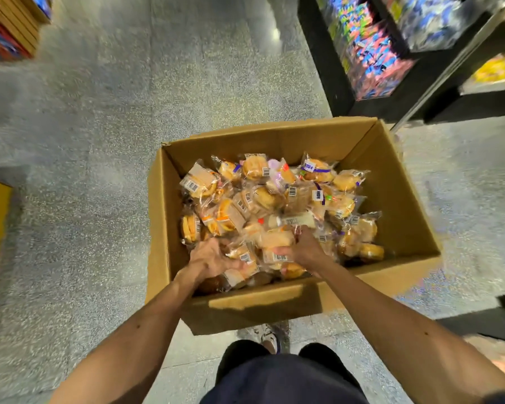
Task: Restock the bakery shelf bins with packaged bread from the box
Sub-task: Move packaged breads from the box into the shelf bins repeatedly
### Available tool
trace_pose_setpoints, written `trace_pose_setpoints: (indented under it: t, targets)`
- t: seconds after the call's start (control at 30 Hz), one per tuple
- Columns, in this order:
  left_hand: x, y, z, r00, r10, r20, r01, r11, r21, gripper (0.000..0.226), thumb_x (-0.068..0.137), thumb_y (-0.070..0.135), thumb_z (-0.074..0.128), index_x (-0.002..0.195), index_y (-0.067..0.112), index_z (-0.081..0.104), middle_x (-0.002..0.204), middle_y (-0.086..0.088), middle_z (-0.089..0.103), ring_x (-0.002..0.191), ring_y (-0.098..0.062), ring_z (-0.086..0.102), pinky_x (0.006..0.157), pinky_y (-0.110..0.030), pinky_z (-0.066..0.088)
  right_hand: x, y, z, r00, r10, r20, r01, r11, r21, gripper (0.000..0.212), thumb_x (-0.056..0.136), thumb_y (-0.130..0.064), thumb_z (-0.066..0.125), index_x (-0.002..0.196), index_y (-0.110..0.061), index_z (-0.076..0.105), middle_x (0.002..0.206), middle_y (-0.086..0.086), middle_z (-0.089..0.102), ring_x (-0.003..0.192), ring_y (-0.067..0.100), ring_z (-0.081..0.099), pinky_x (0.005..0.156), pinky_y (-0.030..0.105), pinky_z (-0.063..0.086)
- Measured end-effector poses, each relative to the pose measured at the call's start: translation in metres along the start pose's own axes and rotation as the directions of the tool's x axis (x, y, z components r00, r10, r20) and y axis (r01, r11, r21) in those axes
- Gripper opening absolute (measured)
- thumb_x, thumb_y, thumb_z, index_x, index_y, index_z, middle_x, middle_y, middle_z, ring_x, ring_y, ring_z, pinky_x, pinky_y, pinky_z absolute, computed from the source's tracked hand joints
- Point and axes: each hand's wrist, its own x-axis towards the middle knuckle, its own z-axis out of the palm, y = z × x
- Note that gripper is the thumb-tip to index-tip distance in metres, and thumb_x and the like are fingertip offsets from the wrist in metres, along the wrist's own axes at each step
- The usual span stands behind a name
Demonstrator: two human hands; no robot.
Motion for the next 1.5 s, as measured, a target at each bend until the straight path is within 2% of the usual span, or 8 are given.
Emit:
trace_pose_setpoints:
  t: [0.2, 0.4, 0.5, 0.8, 1.0, 1.17, 1.27, 1.5]
  targets:
    - [-0.033, 0.037, -0.029, 0.989, 0.14, -0.042, -0.146, 0.945, -0.293, 0.057, 0.057, 0.044, 0.095, 0.094, 0.021, 0.058, 0.092, 0.014, 0.073, 0.092, -0.003, 0.067, 0.089, -0.021, 0.051, -0.036, 0.004, -0.041, 0.992, -0.112, -0.055, 0.12, 0.978, 0.173, 0.07, 0.072, -0.023, 0.089, 0.129, -0.016, 0.049, 0.121, 0.002, 0.063, 0.106, 0.02, 0.062, 0.076, 0.029, 0.055]
    - [-0.11, 0.131, -0.033, 0.939, 0.283, -0.195, -0.341, 0.841, -0.421, 0.039, 0.063, 0.045, 0.086, 0.082, 0.016, 0.067, 0.065, 0.009, 0.071, 0.054, -0.004, 0.064, 0.051, -0.015, 0.046, -0.107, 0.028, -0.117, 0.959, -0.24, -0.147, 0.276, 0.906, 0.321, 0.055, 0.069, -0.017, 0.091, 0.113, -0.015, 0.058, 0.106, 0.004, 0.073, 0.096, 0.023, 0.072, 0.079, 0.05, 0.061]
    - [-0.152, 0.181, -0.001, 0.92, 0.331, -0.211, -0.392, 0.745, -0.539, 0.048, 0.062, 0.045, 0.086, 0.097, 0.018, 0.066, 0.088, 0.004, 0.075, 0.072, -0.004, 0.071, 0.066, -0.029, 0.057, -0.166, 0.047, -0.165, 0.932, -0.286, -0.221, 0.353, 0.852, 0.387, 0.056, 0.074, -0.016, 0.087, 0.118, -0.013, 0.053, 0.107, 0.003, 0.073, 0.087, 0.017, 0.074, 0.065, 0.037, 0.062]
    - [-0.303, 0.338, 0.153, 0.729, 0.683, 0.046, -0.578, 0.65, -0.494, 0.06, 0.065, 0.048, 0.083, 0.114, 0.018, 0.065, 0.1, -0.004, 0.077, 0.091, -0.022, 0.074, 0.075, -0.042, 0.06, -0.367, 0.17, -0.288, 0.753, -0.304, -0.584, 0.605, 0.67, 0.431, 0.036, 0.086, -0.012, 0.076, 0.111, -0.02, 0.051, 0.11, 0.007, 0.069, 0.078, 0.023, 0.074, 0.073, 0.053, 0.061]
    - [-0.409, 0.423, 0.281, 0.543, 0.808, 0.229, -0.714, 0.588, -0.381, 0.035, 0.076, 0.047, 0.08, 0.094, 0.02, 0.065, 0.088, 0.0, 0.077, 0.083, -0.019, 0.074, 0.064, -0.033, 0.057, -0.494, 0.278, -0.332, 0.571, -0.146, -0.807, 0.727, 0.546, 0.416, 0.03, 0.09, -0.039, 0.07, 0.112, -0.02, 0.06, 0.108, 0.007, 0.07, 0.092, 0.024, 0.071, 0.083, 0.048, 0.06]
    - [-0.476, 0.469, 0.385, 0.396, 0.822, 0.409, -0.779, 0.536, -0.324, 0.048, 0.069, 0.053, 0.085, 0.095, 0.016, 0.069, 0.089, -0.001, 0.078, 0.091, -0.022, 0.074, 0.087, -0.043, 0.058, -0.582, 0.379, -0.345, 0.545, 0.153, -0.824, 0.814, 0.139, 0.564, 0.036, 0.104, -0.033, 0.04, 0.113, -0.01, 0.066, 0.104, 0.015, 0.065, 0.084, 0.025, 0.064, 0.067, 0.042, 0.061]
    - [-0.512, 0.489, 0.456, 0.294, 0.793, 0.533, -0.818, 0.498, -0.289, 0.074, 0.057, 0.064, 0.086, 0.108, 0.013, 0.071, 0.096, -0.002, 0.077, 0.094, -0.021, 0.073, 0.091, -0.044, 0.057, -0.62, 0.444, -0.34, 0.443, 0.257, -0.859, 0.852, 0.179, 0.493, 0.016, 0.097, -0.008, 0.058, 0.11, -0.01, 0.068, 0.101, 0.01, 0.069, 0.086, 0.022, 0.067, 0.073, 0.045, 0.062]
    - [-0.581, 0.507, 0.633, 0.107, 0.639, 0.762, -0.843, 0.465, -0.271, 0.075, 0.052, 0.071, 0.08, 0.11, 0.024, 0.071, 0.103, 0.006, 0.076, 0.101, -0.015, 0.07, 0.099, -0.04, 0.052, -0.699, 0.586, -0.339, 0.231, 0.623, -0.747, 0.852, 0.242, 0.465, 0.076, 0.077, -0.004, 0.08, 0.142, -0.007, 0.042, 0.119, 0.013, 0.066, 0.094, 0.023, 0.066, 0.076, 0.035, 0.048]
